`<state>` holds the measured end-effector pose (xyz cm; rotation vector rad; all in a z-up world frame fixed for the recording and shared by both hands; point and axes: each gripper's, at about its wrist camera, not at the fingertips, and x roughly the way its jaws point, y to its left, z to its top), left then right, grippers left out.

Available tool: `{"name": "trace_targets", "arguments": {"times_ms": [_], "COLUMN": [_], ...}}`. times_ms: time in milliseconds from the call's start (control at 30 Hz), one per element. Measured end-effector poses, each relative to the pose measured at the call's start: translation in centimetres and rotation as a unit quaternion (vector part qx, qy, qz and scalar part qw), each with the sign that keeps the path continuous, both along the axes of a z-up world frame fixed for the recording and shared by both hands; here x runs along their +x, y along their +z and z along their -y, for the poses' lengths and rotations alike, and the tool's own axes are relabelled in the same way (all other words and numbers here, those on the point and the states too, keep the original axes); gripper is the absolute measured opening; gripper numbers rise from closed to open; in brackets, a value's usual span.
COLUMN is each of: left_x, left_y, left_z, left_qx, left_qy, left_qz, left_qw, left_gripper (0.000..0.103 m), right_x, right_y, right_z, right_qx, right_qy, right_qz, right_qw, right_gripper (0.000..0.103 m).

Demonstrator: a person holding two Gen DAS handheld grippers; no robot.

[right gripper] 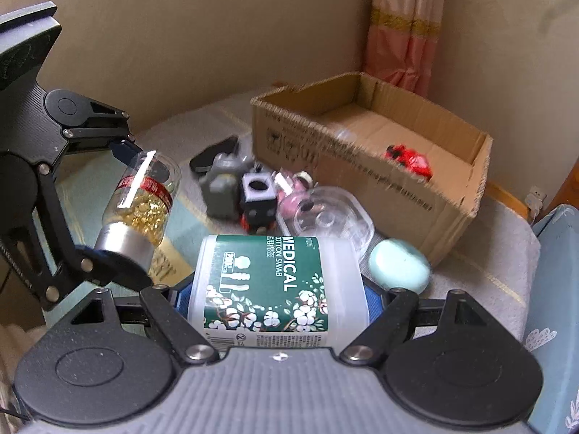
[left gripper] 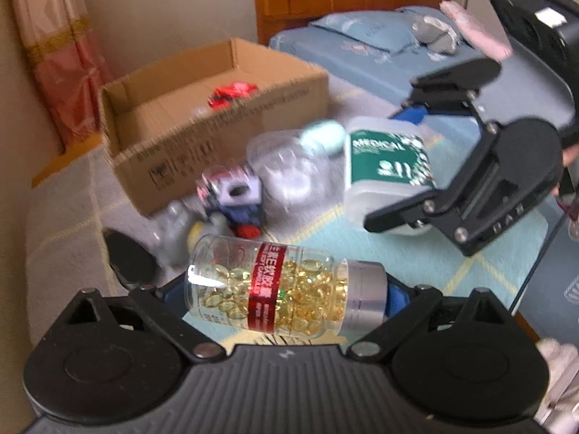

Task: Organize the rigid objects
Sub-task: 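Carry the capsule bottle and MEDICAL tub into the box and release both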

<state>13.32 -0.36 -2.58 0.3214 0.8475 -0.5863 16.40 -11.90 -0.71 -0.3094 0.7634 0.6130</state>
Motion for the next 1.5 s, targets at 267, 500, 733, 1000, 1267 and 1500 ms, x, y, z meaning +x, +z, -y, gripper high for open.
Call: {"name": "trace_targets", "arguments": {"times_ms": [267, 500, 733, 1000, 1267, 1500], "left_x": [5.3, 12.5, 17.3, 19.1, 17.5, 14.5], "left_y": [5.1, 7.2, 6.7, 5.1, 5.6, 5.3], "left_z": [0.0, 1.3, 2.7, 2.8, 0.9, -0.7], "left_qx": [-0.014, -0.029, -0.018, 0.006, -0.022, -0.008], "left_qy": [0.034, 0.069, 0.086, 0.134, 0.134, 0.152], "left_qz": [0.048, 0.066, 0.048, 0.053, 0.044, 0.034], "left_qw": [0.9982, 0.9950, 0.9950, 0.9895, 0.9897, 0.9878], "left_gripper": [0.097, 0.097, 0.097, 0.098, 0.099, 0.099], "right_x": [2.8, 5.9, 7.7, 8.5, 10.3, 13.9], "right_y": [3.7, 5.9, 6.8, 6.6, 6.5, 7.0], "right_z": [0.9, 1.4, 2.1, 2.3, 2.6, 3.3], "right_qx": [0.023, 0.035, 0.032, 0.030, 0.043, 0.053], "right_qy": [-0.049, -0.084, -0.101, -0.113, -0.125, -0.160], "right_qz": [0.027, 0.041, 0.043, 0.040, 0.033, 0.018], "right_qw": [0.998, 0.995, 0.993, 0.992, 0.991, 0.986], "right_gripper": [0.086, 0.086, 0.086, 0.086, 0.086, 0.086]}}
